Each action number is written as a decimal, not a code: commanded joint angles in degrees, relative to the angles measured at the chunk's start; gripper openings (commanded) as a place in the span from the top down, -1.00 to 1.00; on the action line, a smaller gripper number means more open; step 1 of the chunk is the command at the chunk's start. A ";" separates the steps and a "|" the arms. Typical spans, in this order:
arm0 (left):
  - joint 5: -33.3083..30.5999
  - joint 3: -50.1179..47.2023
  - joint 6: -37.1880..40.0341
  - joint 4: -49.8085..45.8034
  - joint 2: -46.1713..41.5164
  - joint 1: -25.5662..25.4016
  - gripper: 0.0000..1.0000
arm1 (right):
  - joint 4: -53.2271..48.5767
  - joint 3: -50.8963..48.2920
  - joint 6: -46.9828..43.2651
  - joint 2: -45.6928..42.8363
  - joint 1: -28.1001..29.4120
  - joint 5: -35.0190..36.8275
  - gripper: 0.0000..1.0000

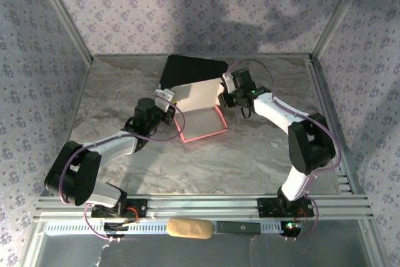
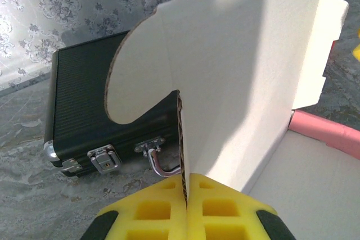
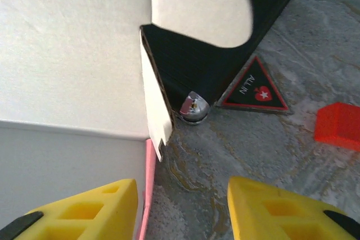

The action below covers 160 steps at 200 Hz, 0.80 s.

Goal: Fold the paper box

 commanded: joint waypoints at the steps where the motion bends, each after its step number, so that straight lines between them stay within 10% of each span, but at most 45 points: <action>1: 1.16 1.95 1.70 -2.71 -0.62 0.31 1.00 | 2.94 3.52 -2.12 1.30 -0.50 -2.03 0.09; 86: 0.23 4.34 0.95 -4.39 1.72 0.94 1.00 | 0.91 7.18 -2.48 3.56 -0.23 -4.86 0.63; 118: -2.31 6.37 -1.23 -6.59 3.30 0.82 1.00 | 0.08 6.76 -1.13 3.11 1.65 0.19 1.00; 160: -11.80 5.89 -7.23 -1.20 6.13 -1.63 1.00 | 9.63 -1.54 6.08 -3.14 7.37 11.01 1.00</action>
